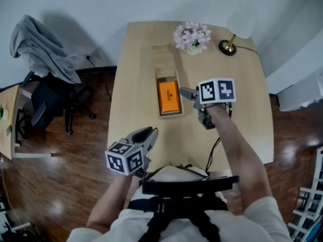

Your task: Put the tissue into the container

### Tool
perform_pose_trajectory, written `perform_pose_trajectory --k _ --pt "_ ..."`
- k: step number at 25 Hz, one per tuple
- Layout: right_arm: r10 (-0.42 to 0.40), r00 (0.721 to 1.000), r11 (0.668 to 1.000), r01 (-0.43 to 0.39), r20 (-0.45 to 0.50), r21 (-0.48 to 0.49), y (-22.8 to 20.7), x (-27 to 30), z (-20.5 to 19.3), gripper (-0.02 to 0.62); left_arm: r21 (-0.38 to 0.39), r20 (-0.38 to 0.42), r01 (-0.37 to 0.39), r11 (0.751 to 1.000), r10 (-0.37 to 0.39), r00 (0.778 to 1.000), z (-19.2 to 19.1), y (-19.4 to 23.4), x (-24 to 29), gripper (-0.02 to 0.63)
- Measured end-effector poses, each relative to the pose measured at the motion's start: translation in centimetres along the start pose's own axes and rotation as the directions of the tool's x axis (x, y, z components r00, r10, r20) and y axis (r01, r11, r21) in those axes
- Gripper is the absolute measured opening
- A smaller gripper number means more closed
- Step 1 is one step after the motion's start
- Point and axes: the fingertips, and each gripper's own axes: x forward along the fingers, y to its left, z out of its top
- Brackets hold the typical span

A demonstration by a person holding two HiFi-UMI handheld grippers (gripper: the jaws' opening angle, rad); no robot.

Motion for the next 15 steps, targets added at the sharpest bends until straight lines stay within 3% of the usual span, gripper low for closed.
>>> perform_pose_trajectory --k 4,7,15 --pt "0.006 1.000 1.000 -0.006 0.015 -0.026 0.1 -1.4 -0.1 0.261 0.004 0.011 0.007 1.000 -0.007 1.000 0.4 -1.0 0.0 0.075" --pt "0.003 0.999 0.999 -0.001 0.034 -0.045 -0.1 -2.5 -0.1 0.228 0.007 0.024 0.016 1.000 -0.016 1.000 0.8 -1.7 0.0 0.040" --pt "-0.016 0.988 0.999 0.024 0.155 -0.048 -1.6 -6.0 -0.1 0.103 0.007 0.027 0.043 0.999 -0.043 0.999 0.9 -3.4 0.5 0.020"
